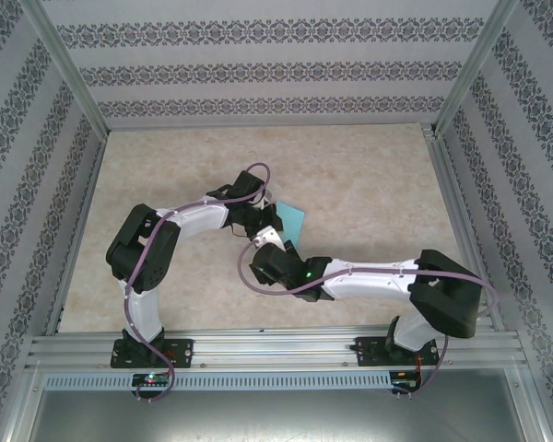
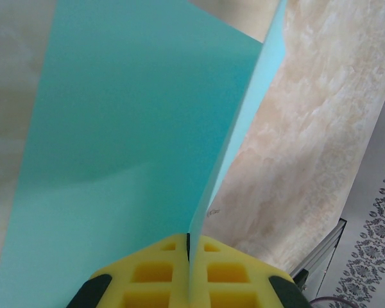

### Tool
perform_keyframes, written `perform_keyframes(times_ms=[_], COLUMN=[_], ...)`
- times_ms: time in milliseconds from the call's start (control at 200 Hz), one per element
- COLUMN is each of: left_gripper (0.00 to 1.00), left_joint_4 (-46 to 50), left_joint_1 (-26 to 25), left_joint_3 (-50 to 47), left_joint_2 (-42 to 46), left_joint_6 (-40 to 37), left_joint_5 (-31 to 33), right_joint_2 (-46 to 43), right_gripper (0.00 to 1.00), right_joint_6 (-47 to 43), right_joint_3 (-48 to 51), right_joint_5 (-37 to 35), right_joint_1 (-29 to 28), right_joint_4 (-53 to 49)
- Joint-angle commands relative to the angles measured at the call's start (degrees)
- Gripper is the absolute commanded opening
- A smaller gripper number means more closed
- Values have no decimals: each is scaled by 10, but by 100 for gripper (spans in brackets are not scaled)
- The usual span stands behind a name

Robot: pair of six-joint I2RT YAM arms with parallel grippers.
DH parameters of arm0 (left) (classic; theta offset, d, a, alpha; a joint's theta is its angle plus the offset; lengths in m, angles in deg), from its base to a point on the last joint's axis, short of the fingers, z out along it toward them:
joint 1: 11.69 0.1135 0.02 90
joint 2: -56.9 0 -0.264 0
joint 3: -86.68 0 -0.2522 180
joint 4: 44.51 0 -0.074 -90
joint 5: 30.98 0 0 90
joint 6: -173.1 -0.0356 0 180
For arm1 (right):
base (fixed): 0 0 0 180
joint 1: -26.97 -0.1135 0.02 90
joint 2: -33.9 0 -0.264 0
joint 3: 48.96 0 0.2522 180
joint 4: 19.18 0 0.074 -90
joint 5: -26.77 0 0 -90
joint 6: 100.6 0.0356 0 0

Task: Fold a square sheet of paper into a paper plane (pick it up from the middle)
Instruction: Fold the triangle a second time at the center of the table.

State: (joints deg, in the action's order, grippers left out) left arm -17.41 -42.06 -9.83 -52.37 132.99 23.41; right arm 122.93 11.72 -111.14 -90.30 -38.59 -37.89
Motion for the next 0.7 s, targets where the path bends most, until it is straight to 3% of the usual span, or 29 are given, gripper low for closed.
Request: perform_keyframes(times_ms=[0,105,250,500,659,694], left_gripper=[0,0,0,5,37,40], left_joint_4=[23,26,25,39,71,80], left_joint_1=[0,0,0,0,0,1], left_joint_3=[18,18,19,28,37,39], left_joint_2=[-9,-9,-10,-7,9,15], left_joint_6=[-12,-15,-14,-21,-34,-40], left_joint_5=[-7,-6,-8,-1,37,52], right_joint_2=[27,31,20,-4,-42,-52], right_gripper=[70,62,36,5,0,0], right_joint_6=[9,11,4,0,13,19], right_joint_3=[-24,-24,-23,-5,39,52], right_joint_5=[-74,-78,-78,-41,21,46], right_joint_1=[-17,-19,-19,-6,18,29], right_joint_4=[-51,-51,-41,-29,23,42])
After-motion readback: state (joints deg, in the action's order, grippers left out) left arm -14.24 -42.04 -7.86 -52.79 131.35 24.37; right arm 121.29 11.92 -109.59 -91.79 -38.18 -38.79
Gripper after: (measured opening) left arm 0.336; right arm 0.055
